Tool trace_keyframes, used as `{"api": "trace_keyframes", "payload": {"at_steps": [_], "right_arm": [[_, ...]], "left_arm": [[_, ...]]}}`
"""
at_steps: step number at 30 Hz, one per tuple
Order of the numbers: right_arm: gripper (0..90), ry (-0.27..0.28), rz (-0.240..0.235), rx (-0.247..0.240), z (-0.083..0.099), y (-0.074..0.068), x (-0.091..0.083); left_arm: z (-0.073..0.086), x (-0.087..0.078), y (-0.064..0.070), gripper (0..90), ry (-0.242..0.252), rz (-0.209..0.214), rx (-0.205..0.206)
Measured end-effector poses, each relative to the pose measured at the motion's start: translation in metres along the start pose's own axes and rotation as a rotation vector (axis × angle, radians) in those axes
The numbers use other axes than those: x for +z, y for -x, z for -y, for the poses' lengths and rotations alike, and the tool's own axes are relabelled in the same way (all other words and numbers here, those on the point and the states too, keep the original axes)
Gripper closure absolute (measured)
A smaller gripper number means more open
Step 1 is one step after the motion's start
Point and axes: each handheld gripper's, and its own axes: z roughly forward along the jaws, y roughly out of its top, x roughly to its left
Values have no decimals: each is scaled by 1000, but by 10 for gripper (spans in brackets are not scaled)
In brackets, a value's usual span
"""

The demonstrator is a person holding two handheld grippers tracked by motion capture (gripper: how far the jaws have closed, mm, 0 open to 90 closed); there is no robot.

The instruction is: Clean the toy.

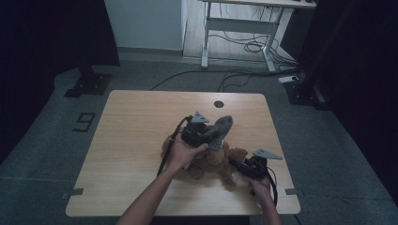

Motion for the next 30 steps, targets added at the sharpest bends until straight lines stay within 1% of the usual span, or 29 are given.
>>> {"api": "trace_keyframes", "payload": {"at_steps": [1,2,3,4,5,6,7,8,9,10,12,13,16,18,19,20,22,23,26,27,29,30], "right_arm": [[616,2,5,-6,0,0,0],[615,1,5,-7,0,0,0],[615,0,6,-10,0,-1,0],[615,0,6,-10,0,-1,0],[615,-2,2,-11,0,-2,0],[615,-2,2,-11,0,-2,0],[614,-3,-5,-16,0,-3,1],[614,-3,-6,-18,0,-3,1],[613,-5,-7,-18,0,-4,1],[613,-8,-9,-16,0,-3,0],[612,-3,-11,-11,0,-2,1],[612,-4,-10,-9,0,-3,1],[612,-7,-8,-11,-1,-3,0],[611,-4,-10,-11,-1,-3,1],[611,-4,-12,-10,-1,-3,1],[611,-2,-13,-8,-1,-3,1],[610,-3,-15,-9,-1,-3,1],[610,-3,-16,-10,-1,-3,1],[610,-4,-16,-11,-1,-3,1],[610,-7,-17,-13,-1,-3,0],[610,-4,-18,-11,-1,-3,0],[610,-4,-18,-11,-1,-3,0]], "left_arm": [[4,12,7,757,-33,-7,19],[8,17,8,757,-56,-15,26],[10,19,9,757,-67,-22,26],[10,19,9,757,-67,-22,26],[16,20,7,757,-87,-44,33],[16,20,7,758,-87,-44,33],[22,16,4,758,-84,-43,15],[22,16,4,759,-84,-43,15],[28,10,0,759,-84,-43,6],[28,10,0,759,-84,-43,6],[34,4,-4,760,-91,-43,5],[39,-1,-8,760,-95,-43,0],[47,-8,-14,760,-93,-46,-5],[51,-13,-17,761,-87,-48,-13],[51,-13,-17,761,-87,-48,-13],[55,-18,-20,761,-81,-53,-17],[57,-20,-21,761,-79,-55,-18],[61,-24,-23,761,-76,-63,-18],[65,-28,-25,761,-76,-76,-18],[68,-33,-29,762,-73,-83,-25],[70,-37,-33,762,-68,-83,-43],[70,-37,-33,763,-68,-83,-43]]}}
